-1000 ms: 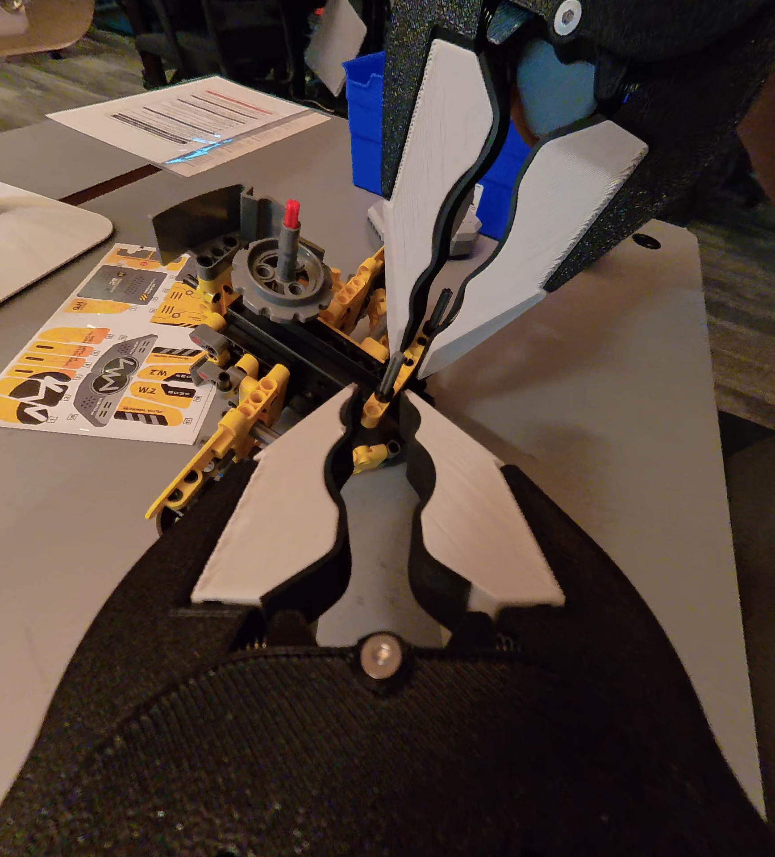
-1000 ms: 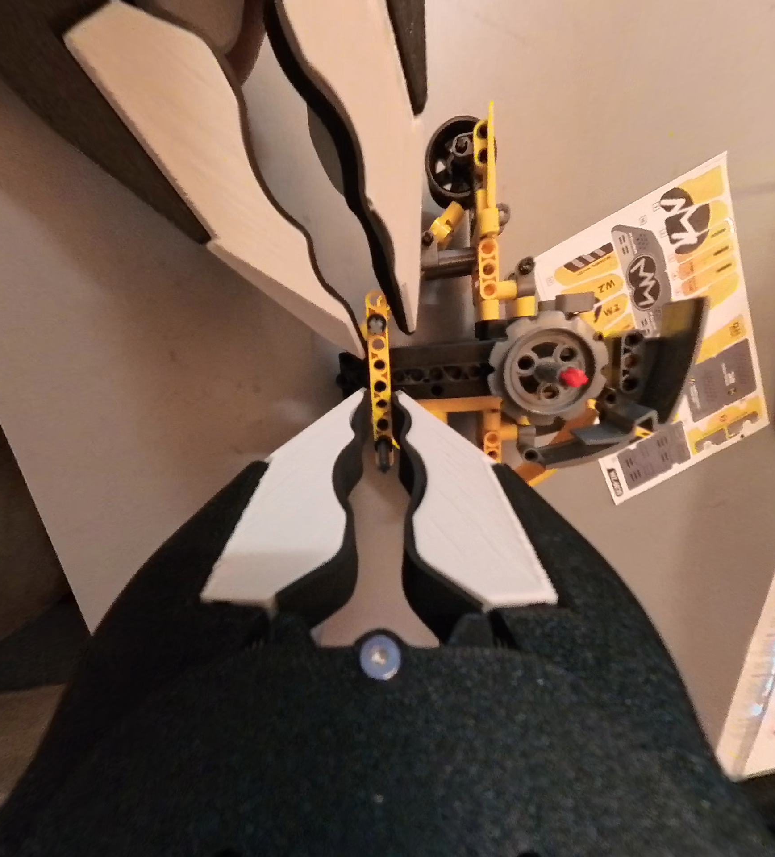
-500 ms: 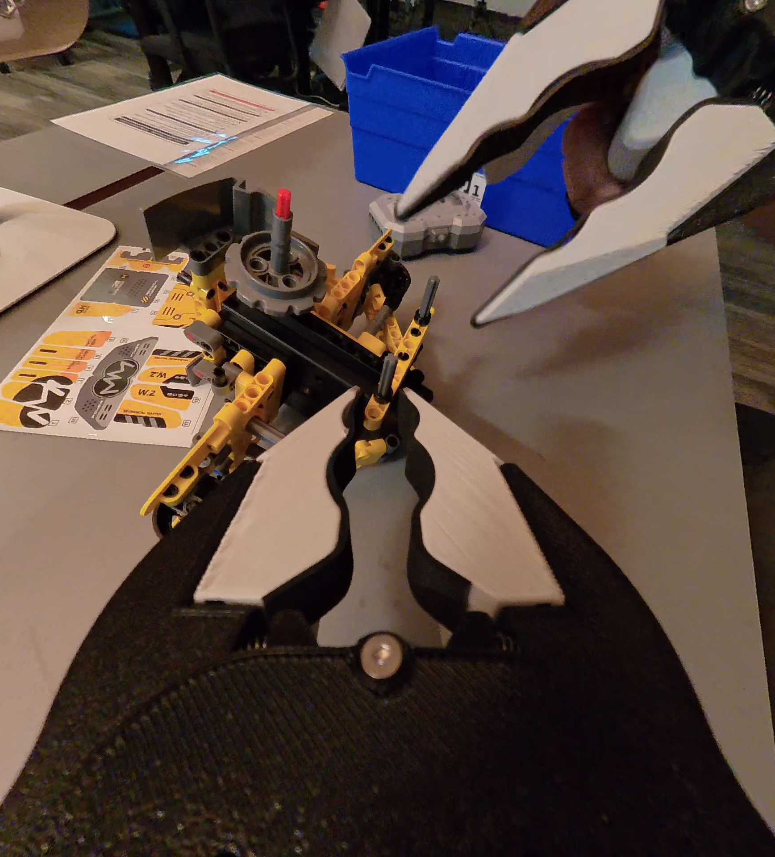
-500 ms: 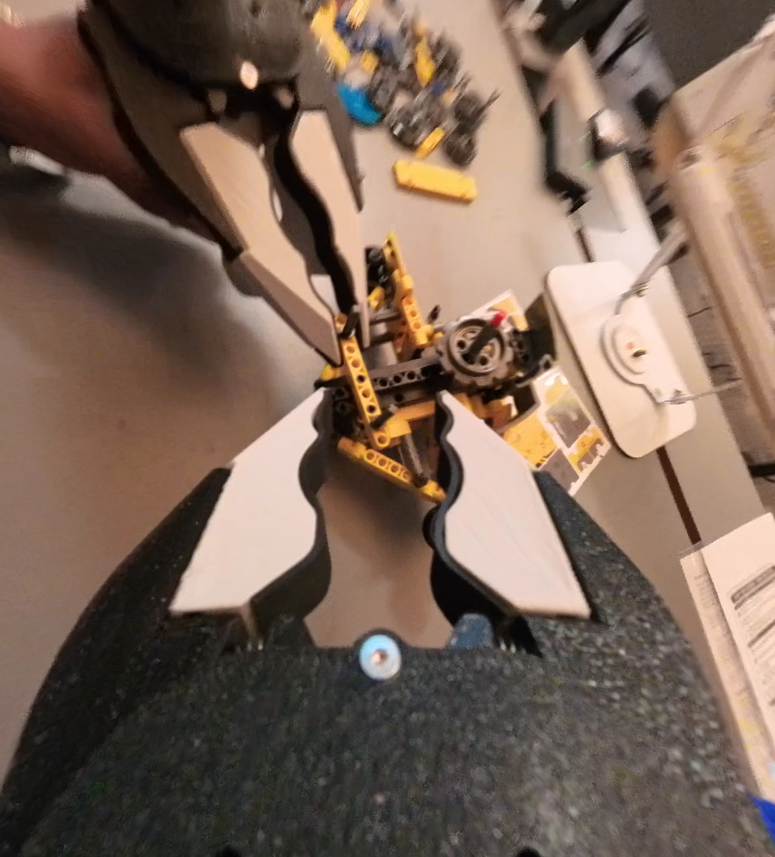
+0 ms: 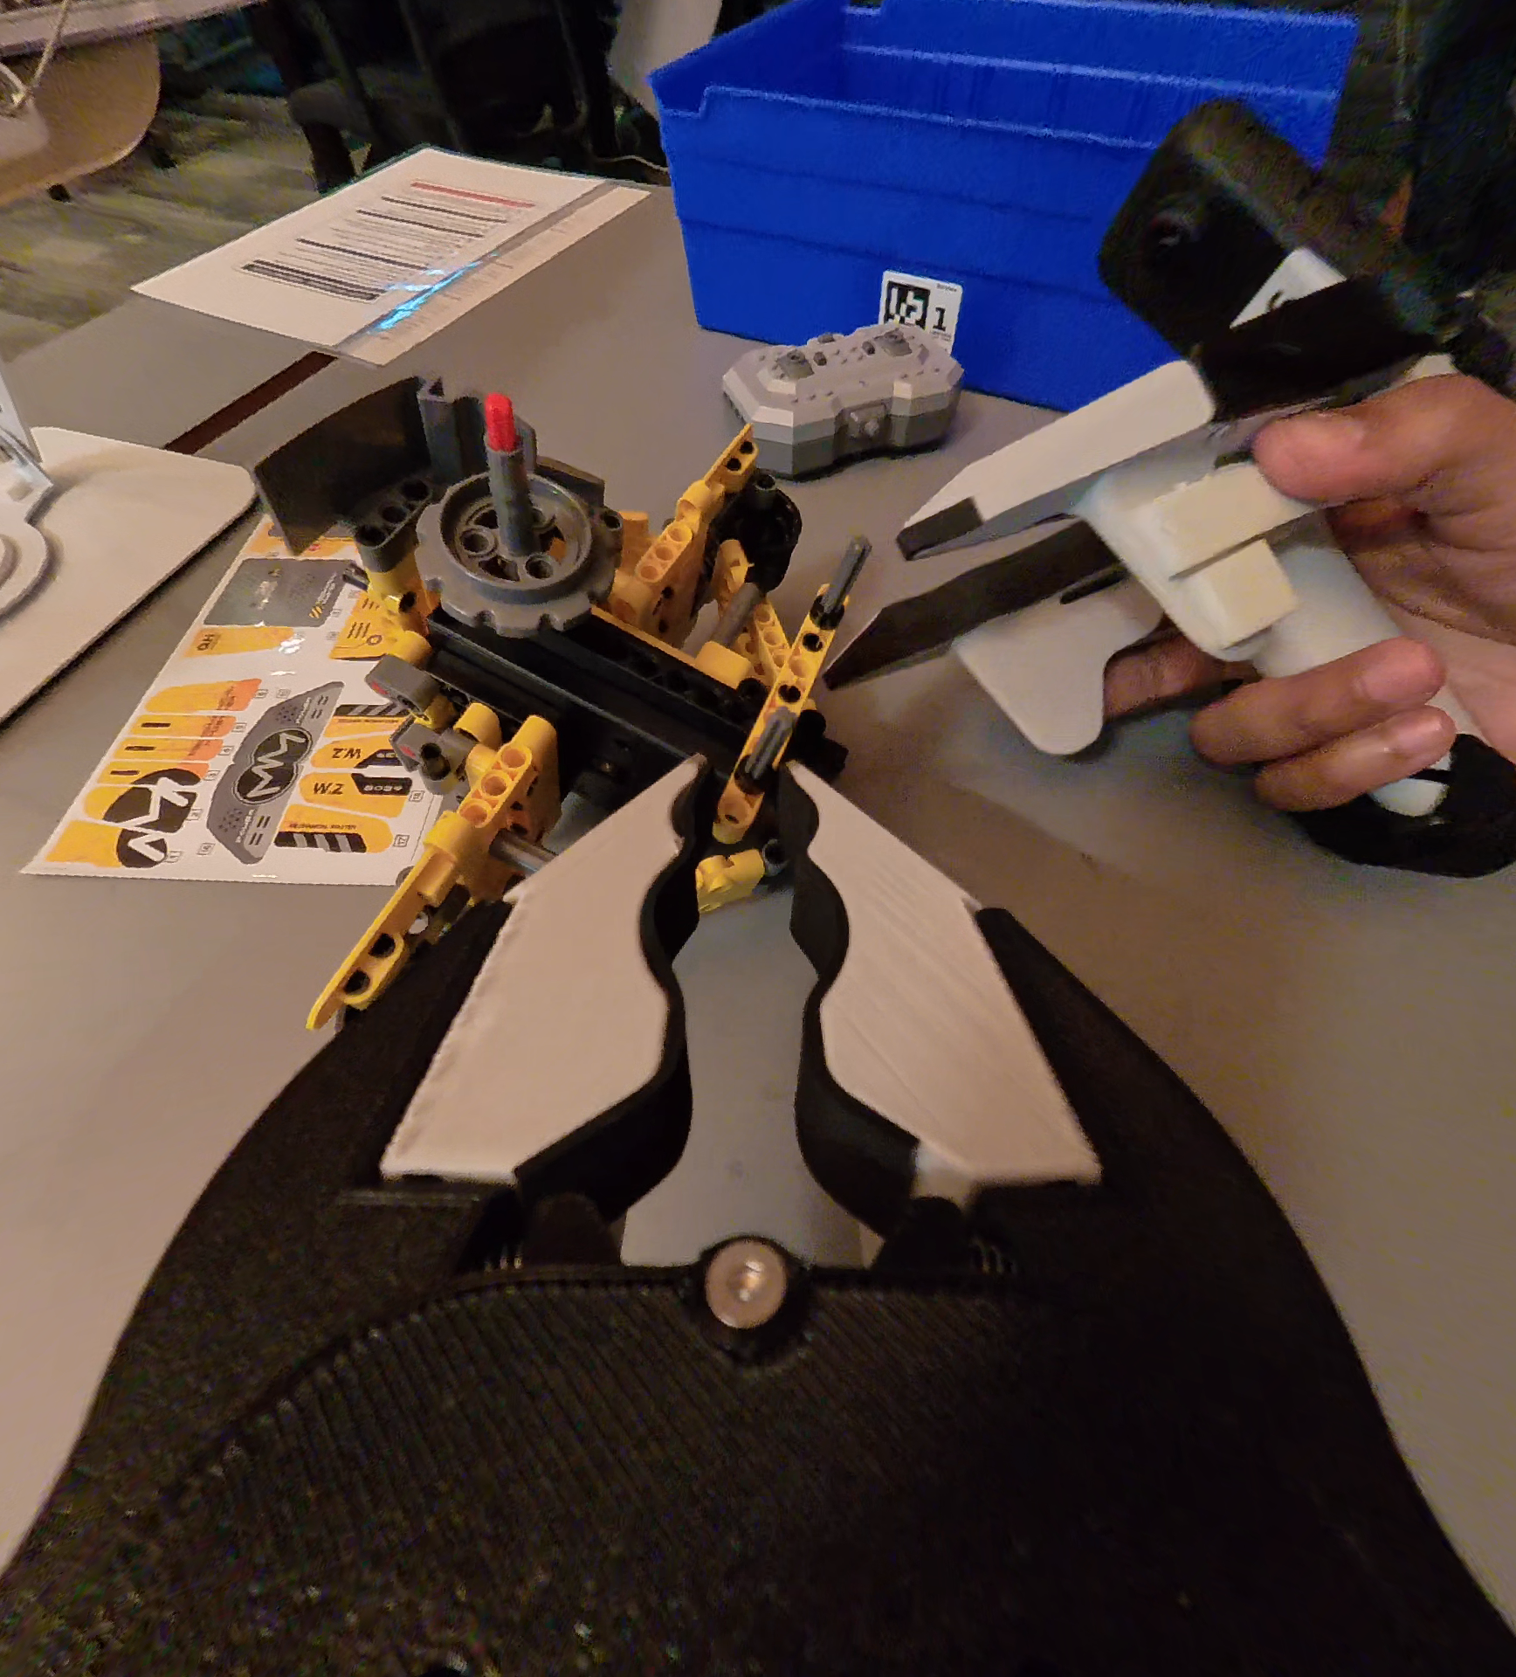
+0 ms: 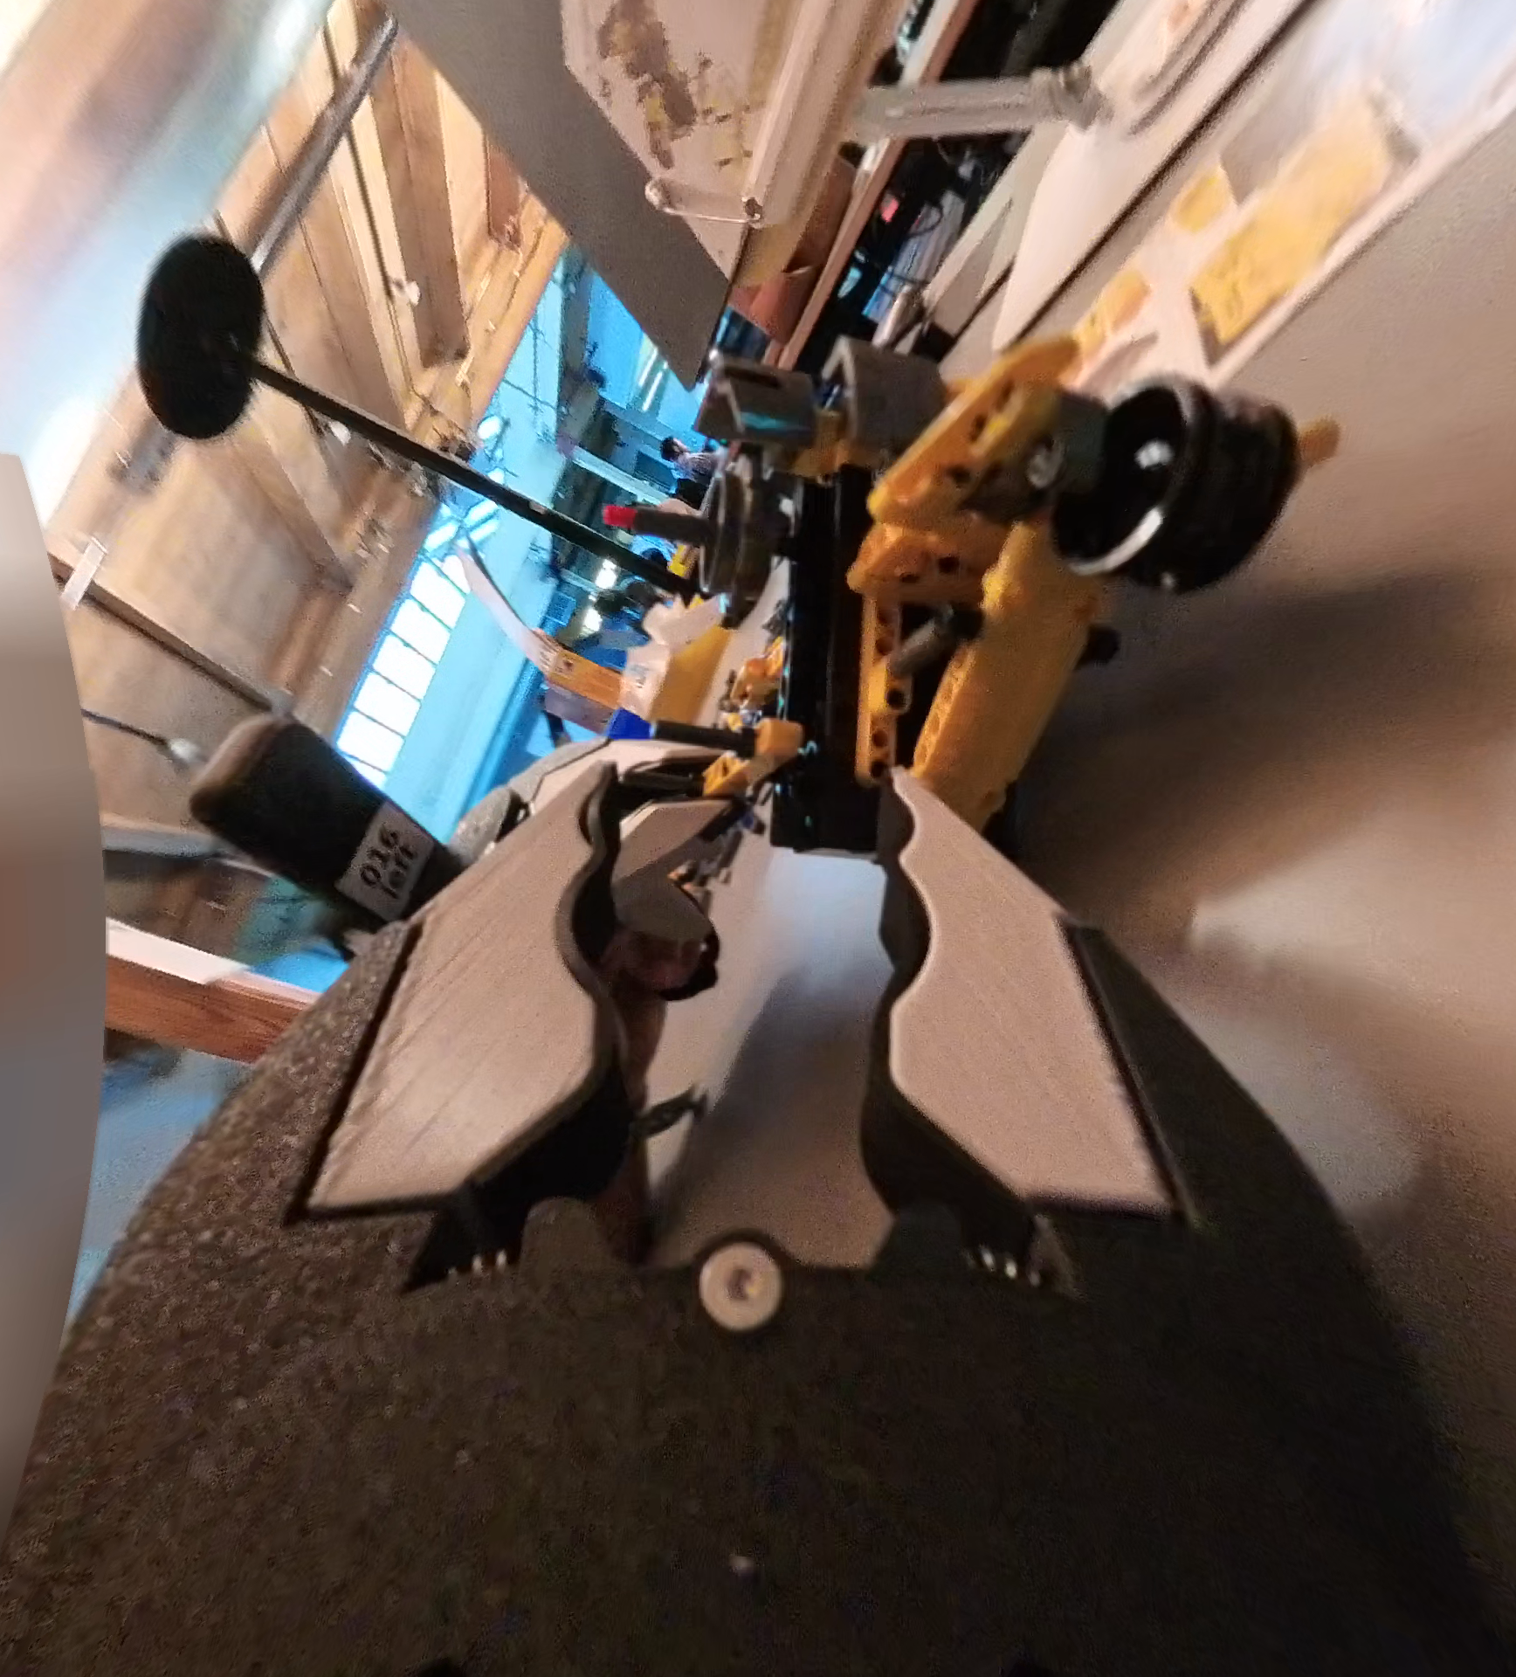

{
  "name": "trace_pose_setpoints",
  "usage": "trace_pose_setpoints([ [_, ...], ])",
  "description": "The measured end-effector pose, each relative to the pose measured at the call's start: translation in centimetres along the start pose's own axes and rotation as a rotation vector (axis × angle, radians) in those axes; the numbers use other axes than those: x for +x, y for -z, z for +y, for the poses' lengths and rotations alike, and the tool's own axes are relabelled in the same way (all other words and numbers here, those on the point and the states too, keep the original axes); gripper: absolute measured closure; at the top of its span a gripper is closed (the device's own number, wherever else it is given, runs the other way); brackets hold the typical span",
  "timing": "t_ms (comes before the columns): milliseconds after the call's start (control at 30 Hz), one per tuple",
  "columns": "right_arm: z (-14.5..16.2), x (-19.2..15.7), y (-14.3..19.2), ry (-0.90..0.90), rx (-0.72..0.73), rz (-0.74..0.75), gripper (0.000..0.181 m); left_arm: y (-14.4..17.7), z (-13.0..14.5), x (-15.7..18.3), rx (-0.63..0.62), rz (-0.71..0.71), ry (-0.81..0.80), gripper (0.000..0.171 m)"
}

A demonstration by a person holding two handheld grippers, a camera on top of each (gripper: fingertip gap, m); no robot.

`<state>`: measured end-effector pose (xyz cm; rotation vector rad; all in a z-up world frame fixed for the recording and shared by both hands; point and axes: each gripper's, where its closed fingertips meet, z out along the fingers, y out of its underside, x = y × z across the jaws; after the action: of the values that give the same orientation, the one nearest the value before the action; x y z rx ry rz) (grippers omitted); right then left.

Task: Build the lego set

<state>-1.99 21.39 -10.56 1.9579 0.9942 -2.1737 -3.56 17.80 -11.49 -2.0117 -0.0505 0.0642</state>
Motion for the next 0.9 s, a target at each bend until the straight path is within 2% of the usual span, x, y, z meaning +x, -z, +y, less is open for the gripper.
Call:
trace_pose_setpoints([
  [133,0.2,1.0,-0.8,-0.116,-0.003,-0.035,0.126,0.0,0.4,0.0,-0.034,0.001,-0.027,0.167],
  [267,0.1,1.1,-0.9,-0.11,-0.015,-0.048,0.123,-0.1,0.6,-0.1,-0.057,0.001,-0.052,0.167],
  [533,-0.9,0.1,-0.1,-0.031,-0.037,-0.037,0.121,0.1,-0.1,0.2,-0.048,0.108,-0.062,0.167],
  [733,-0.2,0.0,-0.5,-0.045,-0.093,-0.061,0.117,0.1,-0.4,0.5,-0.126,0.197,-0.265,0.167],
  [900,0.1,-0.1,-0.4,0.037,-0.147,-0.068,0.12,0.0,-0.5,0.0,-0.129,0.142,-0.457,0.167],
])
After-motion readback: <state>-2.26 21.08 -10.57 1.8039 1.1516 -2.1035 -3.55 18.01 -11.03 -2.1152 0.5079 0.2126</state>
